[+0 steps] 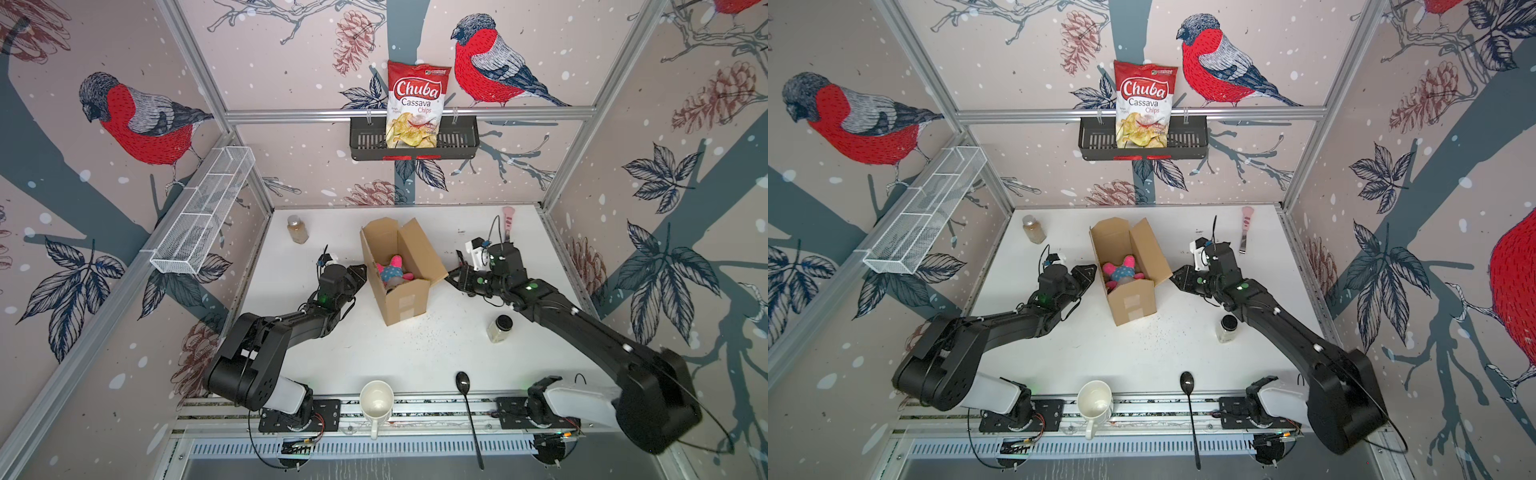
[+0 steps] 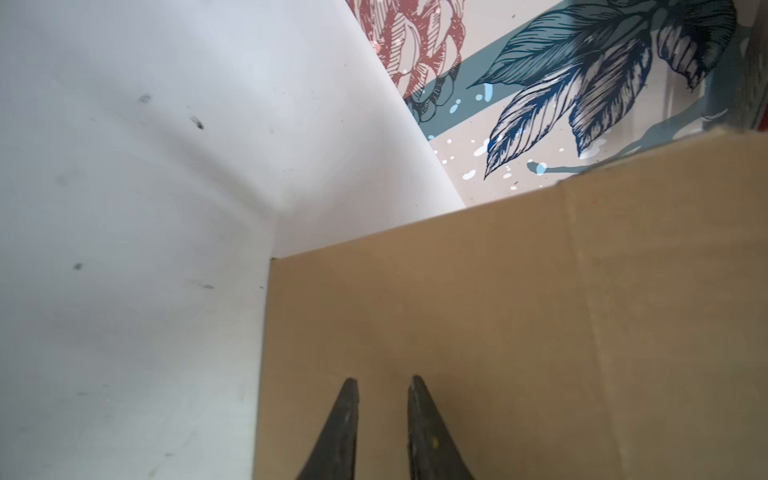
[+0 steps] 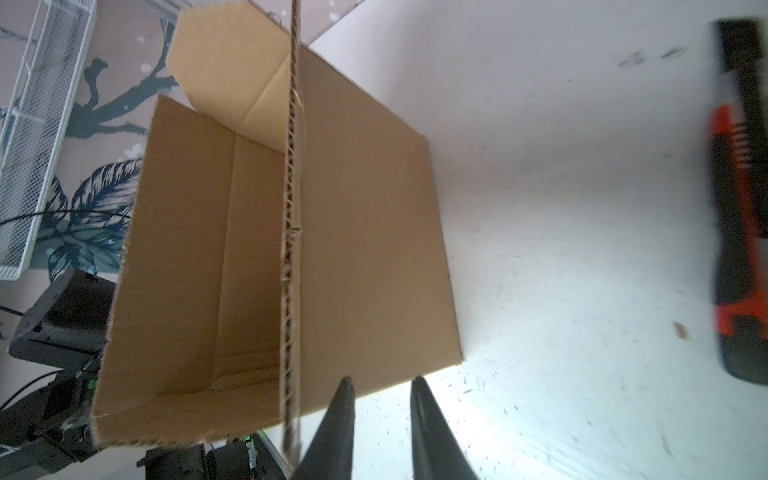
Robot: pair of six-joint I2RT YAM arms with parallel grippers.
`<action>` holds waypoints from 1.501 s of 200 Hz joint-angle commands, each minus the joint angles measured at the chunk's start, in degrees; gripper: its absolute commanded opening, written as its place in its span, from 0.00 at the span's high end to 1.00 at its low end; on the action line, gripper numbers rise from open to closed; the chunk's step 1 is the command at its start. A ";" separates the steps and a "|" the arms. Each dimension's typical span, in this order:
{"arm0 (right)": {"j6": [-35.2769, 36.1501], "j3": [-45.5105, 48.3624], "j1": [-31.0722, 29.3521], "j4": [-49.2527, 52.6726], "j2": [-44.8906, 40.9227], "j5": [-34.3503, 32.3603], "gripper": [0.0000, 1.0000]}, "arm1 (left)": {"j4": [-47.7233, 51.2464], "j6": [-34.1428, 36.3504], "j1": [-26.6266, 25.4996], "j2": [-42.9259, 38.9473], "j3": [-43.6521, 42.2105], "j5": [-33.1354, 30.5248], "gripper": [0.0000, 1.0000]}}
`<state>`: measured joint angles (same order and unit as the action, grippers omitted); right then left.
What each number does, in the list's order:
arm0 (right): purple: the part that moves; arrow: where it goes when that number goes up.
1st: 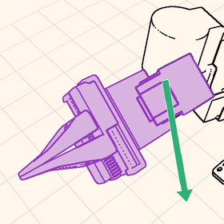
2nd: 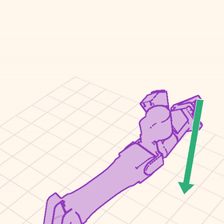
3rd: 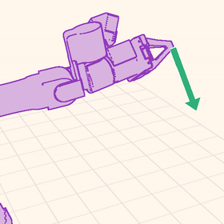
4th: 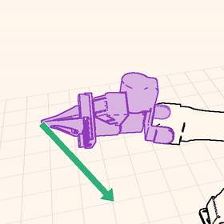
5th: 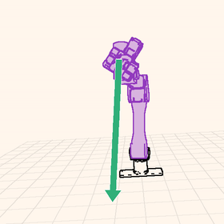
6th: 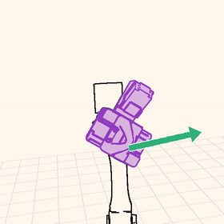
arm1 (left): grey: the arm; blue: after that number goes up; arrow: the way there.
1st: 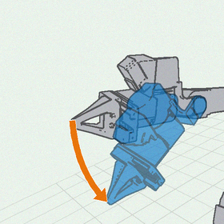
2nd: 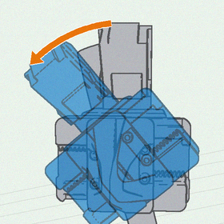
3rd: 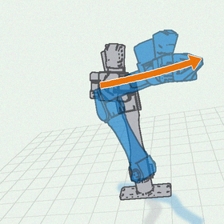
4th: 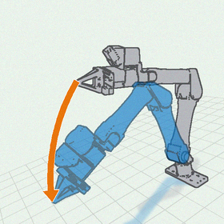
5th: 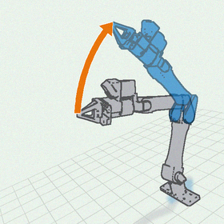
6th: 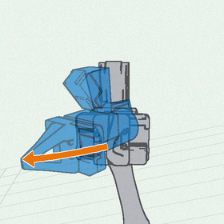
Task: Unpack the express box
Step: 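Push the box upright with the left gripper while the right gripper lifts away, then lower the right gripper onto the plush toy while the left gripper steadies the box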
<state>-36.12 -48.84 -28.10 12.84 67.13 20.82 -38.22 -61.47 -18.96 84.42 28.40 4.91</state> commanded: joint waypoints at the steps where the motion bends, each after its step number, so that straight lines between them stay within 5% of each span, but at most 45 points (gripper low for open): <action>1: -0.67 -5.74 -0.39 13.99 -4.89 -13.34 0.77 | -0.67 1.80 1.89 -0.15 -0.04 4.75 0.76; 49: 2.40 -30.92 -8.31 24.95 4.24 -20.46 0.71 | 3.61 8.44 8.22 2.11 6.40 10.31 0.75; 88: 9.12 -61.61 -15.98 37.74 31.32 -21.74 0.71 | 0.77 12.28 13.05 10.13 15.92 18.63 0.75; 131: 10.95 -96.24 -17.72 56.60 57.97 -20.35 0.71 | -3.35 15.28 13.16 15.74 20.70 21.99 0.75; 220: 8.67 -89.09 -18.90 56.18 62.63 -18.87 0.65 | -12.84 14.35 11.48 22.80 22.52 28.47 0.76; 300: 7.07 -87.71 -18.85 60.97 63.91 -21.27 0.51 | -18.25 10.95 5.71 19.35 14.51 26.26 0.76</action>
<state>-27.40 -137.25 -47.31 71.02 130.87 0.58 -50.46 -48.18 -13.17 104.90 45.56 31.94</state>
